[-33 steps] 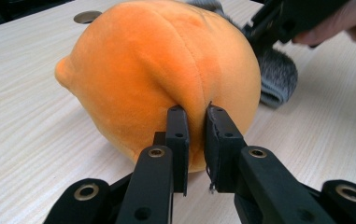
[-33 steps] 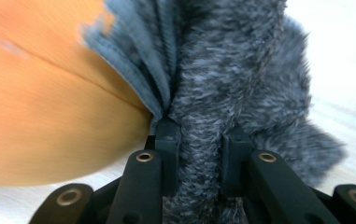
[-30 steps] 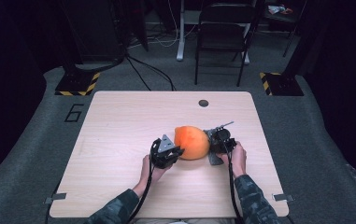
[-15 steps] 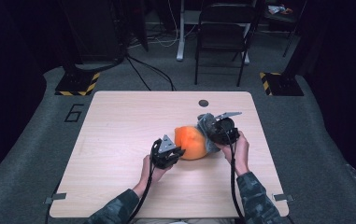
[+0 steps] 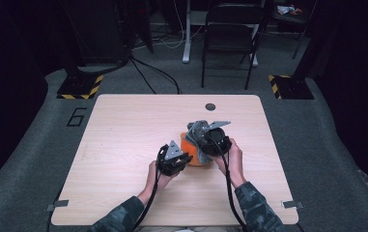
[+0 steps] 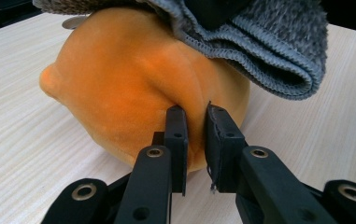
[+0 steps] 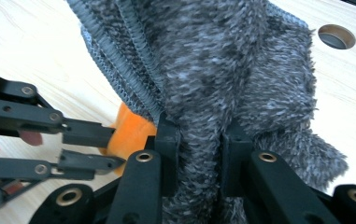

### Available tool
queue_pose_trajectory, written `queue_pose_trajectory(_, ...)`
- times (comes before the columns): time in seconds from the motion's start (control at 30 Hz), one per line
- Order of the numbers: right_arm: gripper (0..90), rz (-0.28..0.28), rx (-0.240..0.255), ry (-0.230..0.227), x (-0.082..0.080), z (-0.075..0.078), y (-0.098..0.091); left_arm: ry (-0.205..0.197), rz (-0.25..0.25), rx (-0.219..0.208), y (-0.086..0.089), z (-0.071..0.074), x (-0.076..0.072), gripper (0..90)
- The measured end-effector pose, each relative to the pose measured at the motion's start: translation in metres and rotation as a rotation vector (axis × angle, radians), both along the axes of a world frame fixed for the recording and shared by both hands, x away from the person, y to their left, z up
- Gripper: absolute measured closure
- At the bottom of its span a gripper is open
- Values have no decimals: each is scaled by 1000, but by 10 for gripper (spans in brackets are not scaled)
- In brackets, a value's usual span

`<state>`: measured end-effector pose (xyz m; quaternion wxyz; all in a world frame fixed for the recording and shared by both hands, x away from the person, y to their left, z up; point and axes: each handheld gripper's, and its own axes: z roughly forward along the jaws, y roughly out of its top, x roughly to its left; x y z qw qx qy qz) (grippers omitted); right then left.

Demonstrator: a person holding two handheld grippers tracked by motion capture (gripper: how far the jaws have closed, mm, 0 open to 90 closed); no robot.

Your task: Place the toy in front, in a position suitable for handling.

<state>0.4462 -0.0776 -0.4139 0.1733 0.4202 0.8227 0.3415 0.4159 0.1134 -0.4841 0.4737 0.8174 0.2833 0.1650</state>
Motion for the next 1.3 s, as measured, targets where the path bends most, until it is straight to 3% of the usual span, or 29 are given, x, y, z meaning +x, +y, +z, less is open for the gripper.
queue_pose_trajectory(0.3, 729, -40, -14, 51, 8, -4, -17, 1, 8, 0, 1, -1, 1, 796)
queue_pose_trajectory(0.4, 729, -44, -33, 43, 11, -6, -22, 0, 17, -8, 2, -1, 1, 797)
queue_pose_trajectory(0.73, 729, -127, -30, 98, 21, -19, -42, 3, 37, -11, 5, -3, 4, 798)
queue_pose_trajectory(1.0, 730, -185, -45, 162, 30, -41, -54, 32, 74, -18, 10, -5, 9, 802)
queue_pose_trajectory(1.2, 728, -182, -73, 235, 38, -70, -56, 56, 108, -27, 17, -7, 14, 803)
queue_pose_trajectory(1.3, 728, -179, -86, 244, 38, -71, -54, 66, 109, -24, 20, -8, 16, 803)
